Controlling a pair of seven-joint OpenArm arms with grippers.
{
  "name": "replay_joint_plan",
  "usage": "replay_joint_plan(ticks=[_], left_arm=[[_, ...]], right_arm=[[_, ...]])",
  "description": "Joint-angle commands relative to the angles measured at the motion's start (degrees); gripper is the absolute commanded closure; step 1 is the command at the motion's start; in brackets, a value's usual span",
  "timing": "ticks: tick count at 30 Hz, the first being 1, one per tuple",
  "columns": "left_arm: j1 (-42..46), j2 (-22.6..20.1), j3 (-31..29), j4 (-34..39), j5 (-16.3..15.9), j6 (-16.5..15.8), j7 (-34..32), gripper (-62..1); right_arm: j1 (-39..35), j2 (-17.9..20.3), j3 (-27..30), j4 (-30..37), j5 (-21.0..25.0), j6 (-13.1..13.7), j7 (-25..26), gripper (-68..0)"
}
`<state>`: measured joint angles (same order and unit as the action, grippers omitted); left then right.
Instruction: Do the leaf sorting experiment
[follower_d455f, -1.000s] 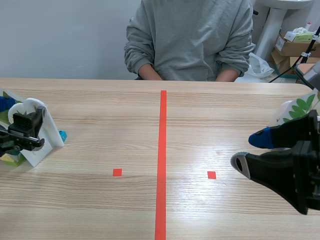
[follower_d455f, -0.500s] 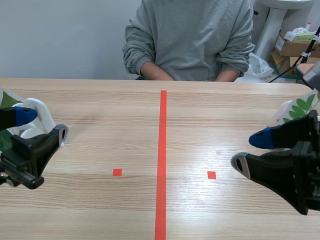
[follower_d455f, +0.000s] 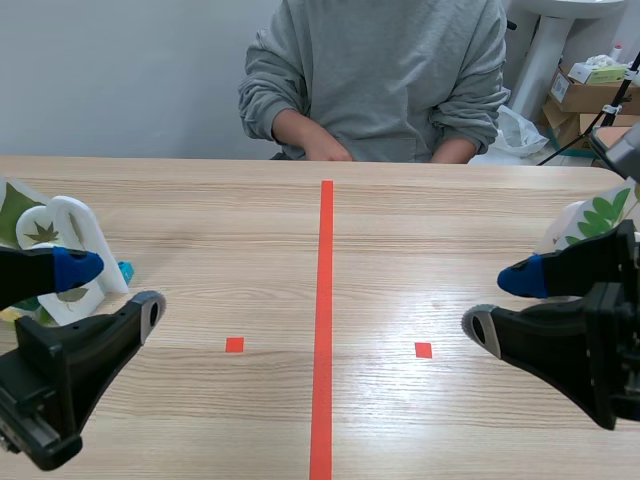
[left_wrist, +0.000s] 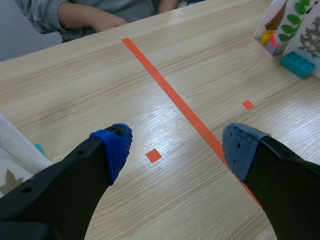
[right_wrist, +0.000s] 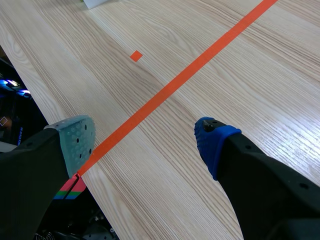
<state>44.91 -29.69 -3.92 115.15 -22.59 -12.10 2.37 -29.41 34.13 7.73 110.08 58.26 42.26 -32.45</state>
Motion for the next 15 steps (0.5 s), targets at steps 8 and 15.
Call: replay_joint_plan(ticks=[8, 15], left_arm=[[1.6, 0.0, -0.1, 1.4, -1.7, -0.5, 0.2, -40.8], [1.7, -0.1, -0.1, 1.4, -2.3, -0.8, 0.1, -40.7]], right_arm=[[0.7, 0.8, 0.3, 0.0, 0.4, 0.5, 0.9, -41.1], [0.7, 0.8, 0.3, 0.0, 0.5, 0.5, 0.9, -41.1]])
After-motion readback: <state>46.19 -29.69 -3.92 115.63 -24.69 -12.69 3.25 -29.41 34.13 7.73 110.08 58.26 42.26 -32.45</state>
